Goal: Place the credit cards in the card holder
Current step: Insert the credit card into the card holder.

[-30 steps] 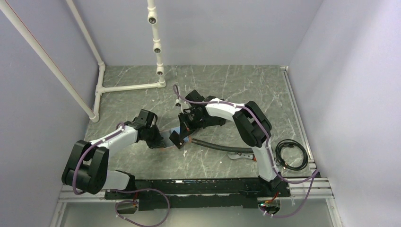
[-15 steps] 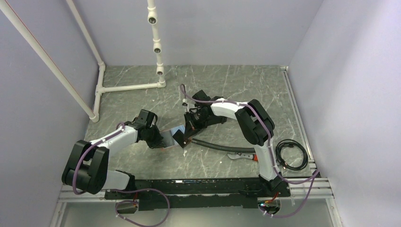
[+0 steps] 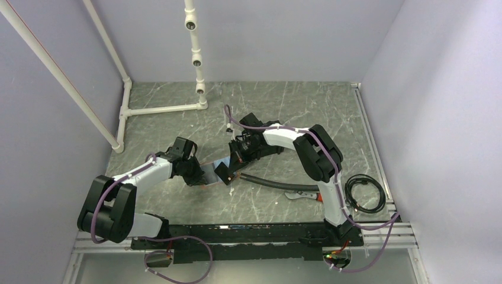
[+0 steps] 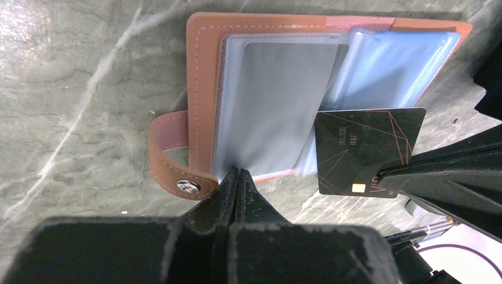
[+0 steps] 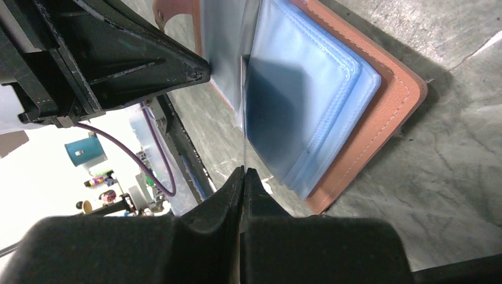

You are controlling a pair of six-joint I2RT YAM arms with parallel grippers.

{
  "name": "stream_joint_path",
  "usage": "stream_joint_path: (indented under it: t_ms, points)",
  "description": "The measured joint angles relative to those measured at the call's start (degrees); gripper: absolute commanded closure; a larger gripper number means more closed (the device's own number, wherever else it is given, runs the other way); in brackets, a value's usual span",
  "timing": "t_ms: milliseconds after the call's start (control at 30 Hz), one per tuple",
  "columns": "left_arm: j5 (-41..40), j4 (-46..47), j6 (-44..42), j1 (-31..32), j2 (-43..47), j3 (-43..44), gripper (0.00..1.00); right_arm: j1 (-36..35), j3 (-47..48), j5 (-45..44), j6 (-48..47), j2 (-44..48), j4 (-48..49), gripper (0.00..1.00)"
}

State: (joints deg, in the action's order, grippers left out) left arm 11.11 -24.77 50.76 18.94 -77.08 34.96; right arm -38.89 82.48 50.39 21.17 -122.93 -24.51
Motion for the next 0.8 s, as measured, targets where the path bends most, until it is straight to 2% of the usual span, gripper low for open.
stream_joint_path:
  t_ms: [533,800]
  points:
    - [0.0,0.0,0.0,0.0,0.0,0.0,1.0,0.1,-0.1,1.5,0.2,-0.7,1.9,1.0]
    - [0.0,0.0,0.0,0.0,0.0,0.0,1.0,0.1,0.1,3.1,4.9,-3.5,9.0,1.0]
